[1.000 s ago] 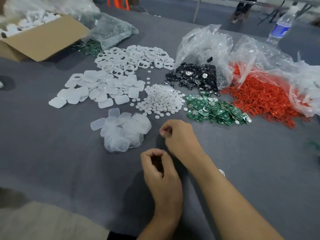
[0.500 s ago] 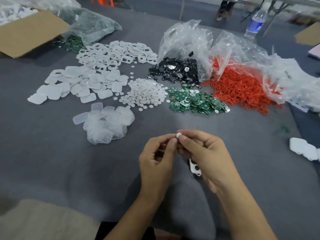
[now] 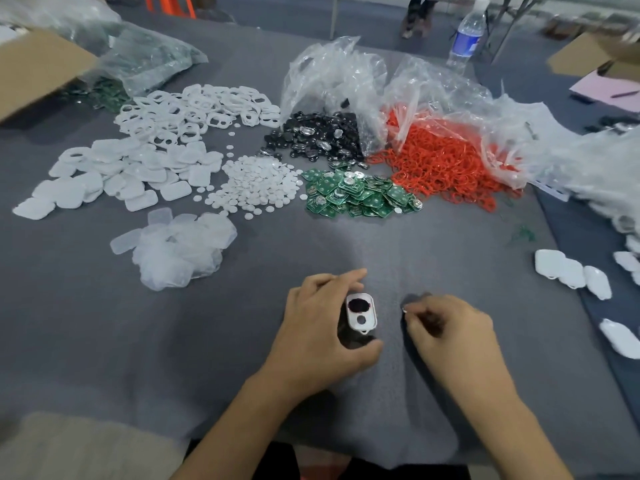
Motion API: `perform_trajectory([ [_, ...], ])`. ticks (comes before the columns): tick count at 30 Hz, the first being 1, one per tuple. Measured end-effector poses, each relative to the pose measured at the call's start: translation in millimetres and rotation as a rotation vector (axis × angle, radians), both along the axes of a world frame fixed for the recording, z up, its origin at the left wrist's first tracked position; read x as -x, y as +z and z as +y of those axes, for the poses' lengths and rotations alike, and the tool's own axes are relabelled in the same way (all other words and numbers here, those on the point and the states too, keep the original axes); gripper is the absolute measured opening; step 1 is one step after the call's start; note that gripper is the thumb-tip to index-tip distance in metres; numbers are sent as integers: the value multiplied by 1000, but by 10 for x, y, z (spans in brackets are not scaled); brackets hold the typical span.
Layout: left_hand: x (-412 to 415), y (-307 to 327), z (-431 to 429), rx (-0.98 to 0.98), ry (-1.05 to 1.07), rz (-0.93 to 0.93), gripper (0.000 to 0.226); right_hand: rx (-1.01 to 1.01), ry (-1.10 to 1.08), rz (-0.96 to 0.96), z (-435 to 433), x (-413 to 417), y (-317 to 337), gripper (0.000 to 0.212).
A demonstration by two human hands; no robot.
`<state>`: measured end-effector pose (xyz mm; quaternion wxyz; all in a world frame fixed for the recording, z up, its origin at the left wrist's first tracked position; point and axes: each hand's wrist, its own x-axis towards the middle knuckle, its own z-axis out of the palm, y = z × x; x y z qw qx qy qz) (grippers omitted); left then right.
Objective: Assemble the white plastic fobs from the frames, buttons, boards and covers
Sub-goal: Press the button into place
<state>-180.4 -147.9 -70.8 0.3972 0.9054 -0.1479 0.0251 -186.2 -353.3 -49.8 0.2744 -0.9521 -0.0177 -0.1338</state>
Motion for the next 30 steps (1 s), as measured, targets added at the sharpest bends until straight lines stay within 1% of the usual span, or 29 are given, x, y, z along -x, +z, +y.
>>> perform_trajectory([
  [4, -19, -27, 18, -26, -20, 5, 82, 64, 73, -3, -46, -38, -18, 22],
  [8, -35, -53, 21, -27, -9, 14, 80, 98, 121, 70, -71, -92, -1, 18],
  [11, -42, -74, 18, -19, 13, 14, 79, 123, 110, 131, -74, -132, 21, 18],
  [13, -41, -86, 11, -21, 26, 9, 80, 76, 87, 171, -62, -146, 46, 18],
  [16, -42, -104, 1, -23, 43, -2, 79, -102, 40, 185, -14, -141, 67, 21],
  [18, -45, -116, -9, -24, 55, -14, 79, -144, 14, 199, 26, -127, 56, 19],
  [22, -51, -139, -16, -27, 68, -21, 79, -81, 32, 270, 78, -118, 21, 16],
  [26, -54, -151, -10, -35, 68, -26, 77, -54, 44, 241, 95, -122, 31, 10],
  [30, -59, -149, -14, -35, 69, -36, 76, -8, 82, 200, 129, -120, 37, 12],
])
